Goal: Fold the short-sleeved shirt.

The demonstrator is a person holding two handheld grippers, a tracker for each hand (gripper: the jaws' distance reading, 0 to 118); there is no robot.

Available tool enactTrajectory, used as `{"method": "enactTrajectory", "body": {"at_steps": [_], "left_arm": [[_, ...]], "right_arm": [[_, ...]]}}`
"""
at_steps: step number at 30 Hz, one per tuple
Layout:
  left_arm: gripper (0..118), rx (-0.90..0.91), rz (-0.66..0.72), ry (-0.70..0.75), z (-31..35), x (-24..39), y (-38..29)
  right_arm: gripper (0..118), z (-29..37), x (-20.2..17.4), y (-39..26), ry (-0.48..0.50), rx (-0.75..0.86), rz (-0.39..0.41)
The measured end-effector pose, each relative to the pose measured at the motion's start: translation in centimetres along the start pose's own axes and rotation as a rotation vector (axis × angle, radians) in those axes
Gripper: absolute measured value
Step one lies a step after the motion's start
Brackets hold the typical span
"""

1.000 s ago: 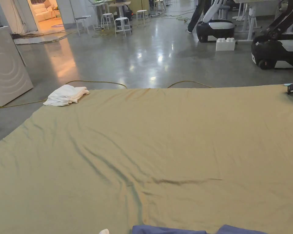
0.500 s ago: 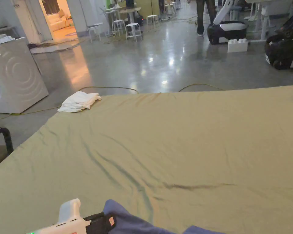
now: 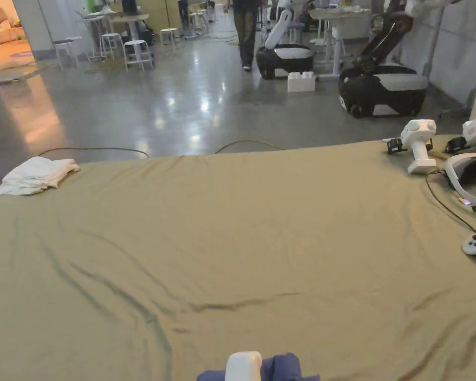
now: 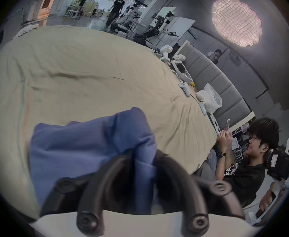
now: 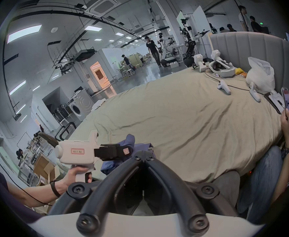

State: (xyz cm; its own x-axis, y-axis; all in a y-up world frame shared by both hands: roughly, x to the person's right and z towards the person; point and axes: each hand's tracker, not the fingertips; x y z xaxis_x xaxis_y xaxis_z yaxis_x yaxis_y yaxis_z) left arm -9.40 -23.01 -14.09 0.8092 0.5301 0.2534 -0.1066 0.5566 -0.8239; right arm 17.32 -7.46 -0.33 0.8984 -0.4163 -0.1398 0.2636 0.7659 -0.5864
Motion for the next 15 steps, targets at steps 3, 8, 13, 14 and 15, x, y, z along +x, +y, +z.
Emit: {"method": "enactTrajectory", "body": {"at_steps": [3, 8, 13, 14, 15], "left_arm": [[78, 0.035, 0.07, -0.091, 2.1, -0.3, 0.7], [69, 0.079, 0.059, -0.036, 4.1, -2.1, 0.7], [12, -0.037, 0.171, -0.099, -1.4, -2.7, -1.0], [11, -0.073, 0.155, -0.093, -2.8, -2.1, -1.5], [11, -0.101, 0.121, -0.062, -3.8, -1.7, -2.0]], "right_arm": [[0, -0.9, 0.3, 0.1, -0.009, -0.019, 0.001], [0, -1.8, 0.5, 0.3, 0.018, -0.03, -0.018], [0, -1.3, -0.8, 0.7, 0.024, -0.039, -0.03], [0, -1.3, -0.8, 0.7, 0.024, -0.046, -0.028], [0, -1.3, -0.8, 0.6, 0.023, -0.053, -0.028]]}}
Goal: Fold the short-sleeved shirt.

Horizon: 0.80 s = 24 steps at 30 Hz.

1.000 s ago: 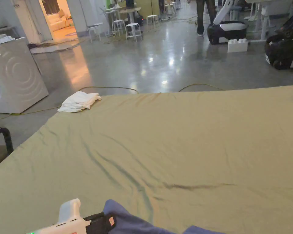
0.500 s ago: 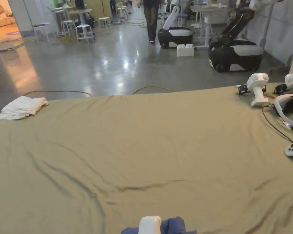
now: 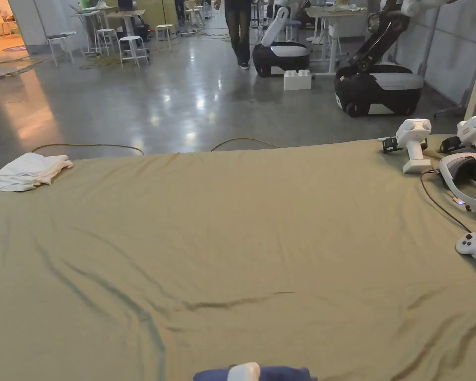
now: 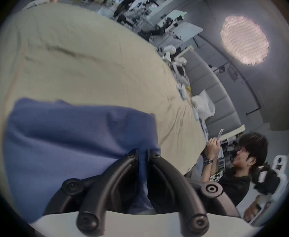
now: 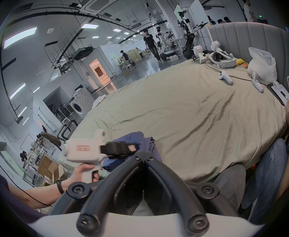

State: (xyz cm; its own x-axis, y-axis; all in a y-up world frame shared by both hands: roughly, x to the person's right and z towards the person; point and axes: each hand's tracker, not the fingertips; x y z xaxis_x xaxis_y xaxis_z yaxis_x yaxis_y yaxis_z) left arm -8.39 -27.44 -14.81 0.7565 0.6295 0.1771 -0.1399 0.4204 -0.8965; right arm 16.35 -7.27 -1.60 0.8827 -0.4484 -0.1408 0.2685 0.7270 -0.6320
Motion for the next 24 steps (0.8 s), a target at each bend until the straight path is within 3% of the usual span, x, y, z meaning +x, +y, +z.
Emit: {"method": "enactTrajectory", "body": {"at_steps": [2, 4, 5, 7, 9, 10, 11, 15, 16, 19, 20, 21, 22, 24], "left_arm": [[10, -0.069, -0.052, 0.045, -2.0, 0.4, -0.8], [10, -0.034, -0.034, 0.032, -1.6, 0.6, -0.7], [10, -0.026, -0.018, 0.022, -0.9, 0.5, -0.3], [20, 0.02, 0.027, -0.015, 1.7, 0.3, 0.4], [76, 0.115, 0.016, -0.034, 5.4, 0.0, 1.0], [92, 0.15, 0.011, -0.032, 7.3, -0.3, 1.3], [97, 0.18, 0.011, -0.029, 9.2, -0.7, 1.6], [97, 0.261, 0.038, 0.044, 14.5, -3.6, 1.6], [97, 0.273, 0.041, 0.07, 15.2, -4.6, 1.3], [97, 0.235, 0.123, 0.141, 15.3, -7.4, 0.5], [97, 0.222, 0.159, 0.119, 15.0, -8.4, 0.1], [97, 0.211, 0.19, 0.107, 14.6, -9.1, -0.1], [97, 0.183, 0.222, 0.094, 14.0, -9.6, -0.2], [97, 0.171, 0.249, 0.077, 12.6, -10.2, -0.4]], "right_arm": [[0, 0.0, 0.1, -0.1, -0.012, -0.028, -0.001], [0, 1.3, 4.6, -6.4, -0.024, -0.061, 0.014], [0, 1.3, 5.0, -7.0, -0.018, -0.076, 0.022], [0, 0.2, 5.1, -7.1, -0.001, -0.105, 0.039], [0, -2.3, 5.1, -7.5, 0.031, -0.158, 0.072], [0, -3.7, 5.1, -7.3, 0.04, -0.183, 0.094], [0, -5.1, 4.9, -7.1, 0.056, -0.206, 0.11], [0, -11.6, 4.0, -6.3, 0.195, -0.278, 0.129], [0, -13.7, 3.7, -6.5, 0.179, -0.319, 0.157], [0, -19.9, 4.6, -8.5, -0.139, -0.602, 0.309], [0, -21.6, 4.6, -9.4, -0.127, -0.635, 0.315], [0, -22.3, 4.6, -9.6, -0.069, -0.564, 0.299], [0, -22.2, 4.6, -9.5, -0.056, -0.487, 0.274], [0, -21.7, 4.9, -9.6, -0.069, -0.503, 0.229]]}}
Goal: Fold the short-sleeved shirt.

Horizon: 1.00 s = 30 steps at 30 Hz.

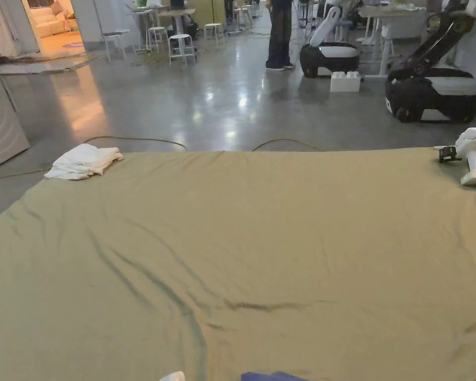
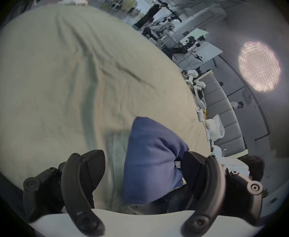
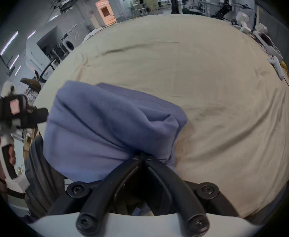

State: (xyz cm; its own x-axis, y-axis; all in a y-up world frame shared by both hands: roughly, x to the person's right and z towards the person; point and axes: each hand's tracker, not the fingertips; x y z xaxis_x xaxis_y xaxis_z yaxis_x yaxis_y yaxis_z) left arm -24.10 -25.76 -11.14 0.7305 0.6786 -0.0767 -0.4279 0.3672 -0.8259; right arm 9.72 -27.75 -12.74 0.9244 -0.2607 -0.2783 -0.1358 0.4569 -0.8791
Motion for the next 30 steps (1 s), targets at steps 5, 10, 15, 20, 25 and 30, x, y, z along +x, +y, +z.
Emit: {"method": "enactTrajectory", "body": {"at_steps": [5, 10, 15, 20, 25, 30], "left_arm": [[54, -0.091, 0.093, -0.054, -5.1, 0.0, -0.6], [32, -0.061, 0.107, -0.046, -4.7, -0.3, -0.6], [30, 0.116, 0.137, -0.118, 3.5, -1.1, 2.9], [30, 0.251, 0.017, 0.197, 15.9, -7.3, 9.8], [30, 0.232, 0.103, 0.504, 19.7, -14.8, 13.7], [56, 0.262, 0.188, 0.594, 18.8, -17.1, 15.1]], "right_arm": [[0, 0.2, 0.0, -0.8, 0.009, 0.037, -0.029], [0, 0.7, 0.5, -0.6, 0.049, 0.032, -0.085], [0, 4.2, 1.4, -0.2, 0.193, 0.212, -0.214], [0, 6.8, 2.7, -0.7, 0.22, 0.246, -0.258], [0, 7.4, 4.1, -1.2, 0.247, 0.27, -0.341], [0, 7.6, 3.8, -1.1, 0.237, 0.266, -0.356]]}}
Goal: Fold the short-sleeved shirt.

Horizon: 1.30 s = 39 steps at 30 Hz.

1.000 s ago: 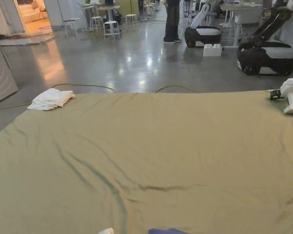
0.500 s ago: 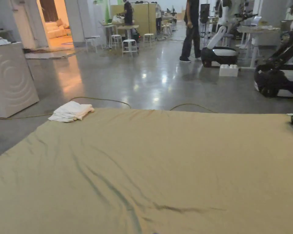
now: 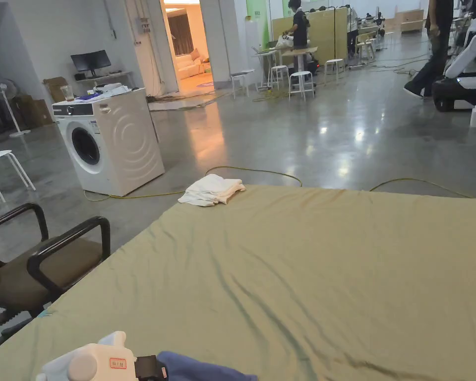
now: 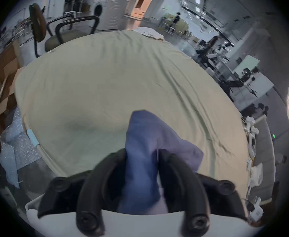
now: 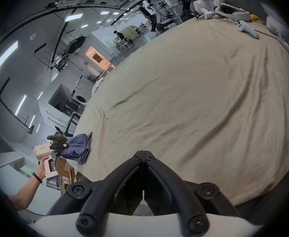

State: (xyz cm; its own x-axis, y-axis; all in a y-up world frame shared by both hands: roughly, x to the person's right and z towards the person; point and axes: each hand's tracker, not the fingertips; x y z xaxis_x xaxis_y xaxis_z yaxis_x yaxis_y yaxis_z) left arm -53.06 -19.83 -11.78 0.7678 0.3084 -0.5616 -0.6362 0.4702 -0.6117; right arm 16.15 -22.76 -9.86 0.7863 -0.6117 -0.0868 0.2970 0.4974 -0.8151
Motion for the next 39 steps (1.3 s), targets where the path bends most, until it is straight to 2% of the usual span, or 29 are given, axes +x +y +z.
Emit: {"method": "enactTrajectory", "body": {"at_steps": [2, 4, 6, 9, 10, 14, 18, 19, 20, 22, 24, 26, 28, 29, 31, 33, 37, 39], "left_arm": [[87, -0.026, -0.065, 0.064, 0.3, 1.2, 0.5], [88, -0.003, -0.192, 0.069, 2.5, 3.4, 0.8], [88, 0.099, -0.299, 0.061, 5.7, 6.0, 0.8], [88, 0.285, -0.408, -0.045, 13.4, 10.5, -0.4], [88, 0.394, -0.443, -0.097, 16.4, 12.2, -1.3], [88, 0.666, -0.637, -0.246, 25.4, 17.5, -5.7], [87, 0.852, -0.766, -0.223, 28.2, 21.8, -11.5], [87, 0.89, -0.779, -0.194, 28.4, 22.8, -13.1], [86, 0.906, -0.734, -0.177, 28.5, 23.7, -14.2], [86, 0.955, -0.685, -0.227, 28.9, 24.4, -16.2], [85, 1.035, -0.618, -0.293, 29.6, 24.6, -17.8], [84, 1.013, -0.622, -0.282, 29.8, 25.2, -18.3], [75, 0.981, -0.645, -0.276, 29.6, 25.1, -18.6], [55, 0.966, -0.645, -0.273, 29.4, 25.0, -18.6], [6, 0.954, -0.65, -0.246, 29.0, 24.8, -18.9], [1, 0.973, -0.638, -0.225, 29.1, 24.4, -19.2], [0, 0.978, -0.631, -0.221, 29.3, 23.7, -19.3], [0, 0.982, -0.612, -0.227, 29.3, 23.3, -19.2]], "right_arm": [[0, 0.4, 0.7, 0.4, -0.001, 0.011, 0.02], [0, 1.2, 0.6, 1.0, 0.02, 0.051, 0.048], [0, 1.9, 0.6, 1.8, 0.039, 0.094, 0.087], [0, 3.3, -0.1, 3.6, -0.052, 0.156, 0.179], [0, 4.1, -0.6, 4.3, -0.047, 0.197, 0.225], [0, 8.2, -4.0, 6.4, -0.054, 0.37, 0.37], [0, 12.2, -7.4, 7.4, -0.051, 0.527, 0.447], [0, 13.1, -8.2, 7.5, -0.044, 0.553, 0.462], [0, 13.9, -8.9, 7.5, -0.052, 0.568, 0.473], [0, 15.3, -11.2, 7.5, -0.087, 0.574, 0.499], [0, 16.3, -12.5, 7.2, -0.128, 0.614, 0.57], [0, 17.4, -13.9, 6.8, -0.168, 0.654, 0.628], [0, 18.2, -14.7, 6.2, -0.195, 0.694, 0.651], [0, 18.6, -15.1, 5.9, -0.203, 0.72, 0.658], [0, 19.0, -15.4, 5.5, -0.201, 0.746, 0.651], [0, 19.4, -15.6, 5.2, -0.191, 0.77, 0.636], [0, 19.7, -15.3, 5.2, -0.183, 0.807, 0.628], [0, 19.6, -14.9, 5.5, -0.17, 0.79, 0.597]]}}
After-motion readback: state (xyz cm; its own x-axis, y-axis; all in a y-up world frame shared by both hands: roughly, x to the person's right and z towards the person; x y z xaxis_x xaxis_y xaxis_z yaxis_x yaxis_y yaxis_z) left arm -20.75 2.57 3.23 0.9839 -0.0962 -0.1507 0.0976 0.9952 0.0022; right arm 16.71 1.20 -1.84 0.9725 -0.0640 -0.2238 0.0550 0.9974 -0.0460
